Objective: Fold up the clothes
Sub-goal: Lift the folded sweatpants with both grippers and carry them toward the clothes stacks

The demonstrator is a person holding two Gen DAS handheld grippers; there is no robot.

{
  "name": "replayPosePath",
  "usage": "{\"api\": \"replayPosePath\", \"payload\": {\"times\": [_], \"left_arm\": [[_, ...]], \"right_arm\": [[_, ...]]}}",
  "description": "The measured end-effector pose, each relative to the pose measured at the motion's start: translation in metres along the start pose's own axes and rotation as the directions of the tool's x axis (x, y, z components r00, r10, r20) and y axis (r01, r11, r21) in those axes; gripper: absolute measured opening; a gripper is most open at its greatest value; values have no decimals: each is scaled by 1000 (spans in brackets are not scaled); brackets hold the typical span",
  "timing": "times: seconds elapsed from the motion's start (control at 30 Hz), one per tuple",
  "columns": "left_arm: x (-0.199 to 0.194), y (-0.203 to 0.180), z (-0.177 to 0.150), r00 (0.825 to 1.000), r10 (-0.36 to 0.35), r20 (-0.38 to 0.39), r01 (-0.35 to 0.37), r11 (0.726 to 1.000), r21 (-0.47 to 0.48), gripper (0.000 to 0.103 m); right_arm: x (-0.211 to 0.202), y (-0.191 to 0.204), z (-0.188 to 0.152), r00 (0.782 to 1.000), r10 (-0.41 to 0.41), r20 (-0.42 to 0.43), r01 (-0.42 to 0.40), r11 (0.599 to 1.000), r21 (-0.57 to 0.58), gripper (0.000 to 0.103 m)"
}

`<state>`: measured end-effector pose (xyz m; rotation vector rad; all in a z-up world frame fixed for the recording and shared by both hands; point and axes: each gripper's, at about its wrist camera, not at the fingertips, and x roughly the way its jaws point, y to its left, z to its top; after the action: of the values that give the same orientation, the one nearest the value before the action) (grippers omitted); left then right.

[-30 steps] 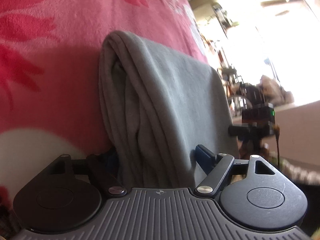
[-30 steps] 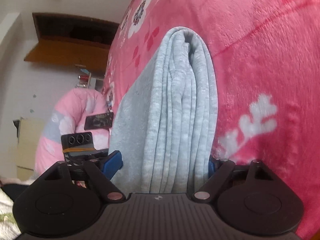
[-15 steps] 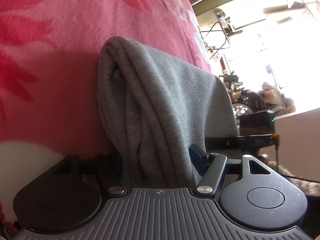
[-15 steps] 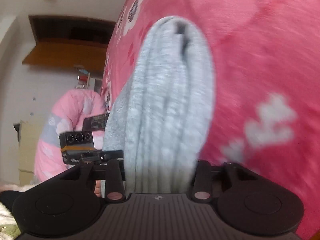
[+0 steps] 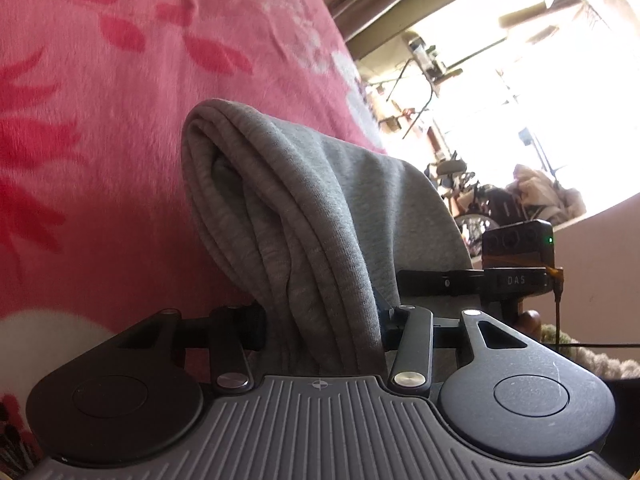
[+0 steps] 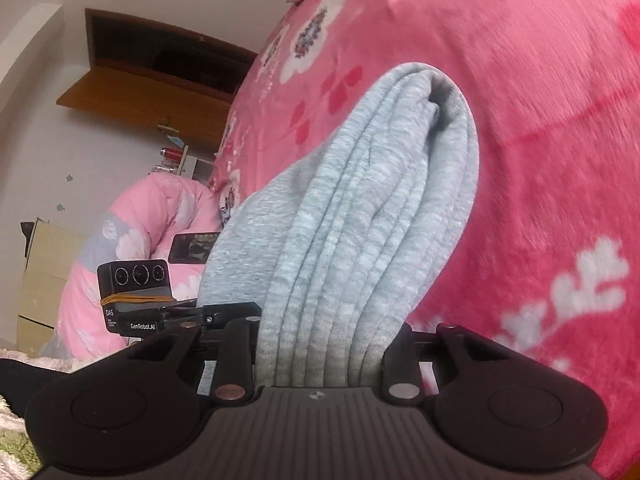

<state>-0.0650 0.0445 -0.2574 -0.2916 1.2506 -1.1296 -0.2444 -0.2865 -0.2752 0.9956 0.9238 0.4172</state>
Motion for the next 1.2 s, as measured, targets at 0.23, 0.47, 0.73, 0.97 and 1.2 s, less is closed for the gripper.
{"api": "replayPosePath", "payload": {"times": [0.23,0.47,0.73,0.97,1.2], "left_arm": [[-20,-12,27,994,-28,110,26,999,21,45],[-40,-20,66,978,-25,207,16,999,44,45],[-54,-13,113,964,41,261,-54,998,44,45],[-33,16,142,952,46,303,-34,998,-45,45],[-12,16,187,957,50,285,-44,999,-27,45]], "right_arm": [[-8,31,28,999,2,44,2,996,-94,32],[0,69,71,997,-2,81,18,981,-191,32],[31,87,135,997,31,65,-13,965,-263,32],[53,68,175,997,51,64,-33,968,-247,32],[56,44,204,996,47,77,-28,973,-228,32]]}}
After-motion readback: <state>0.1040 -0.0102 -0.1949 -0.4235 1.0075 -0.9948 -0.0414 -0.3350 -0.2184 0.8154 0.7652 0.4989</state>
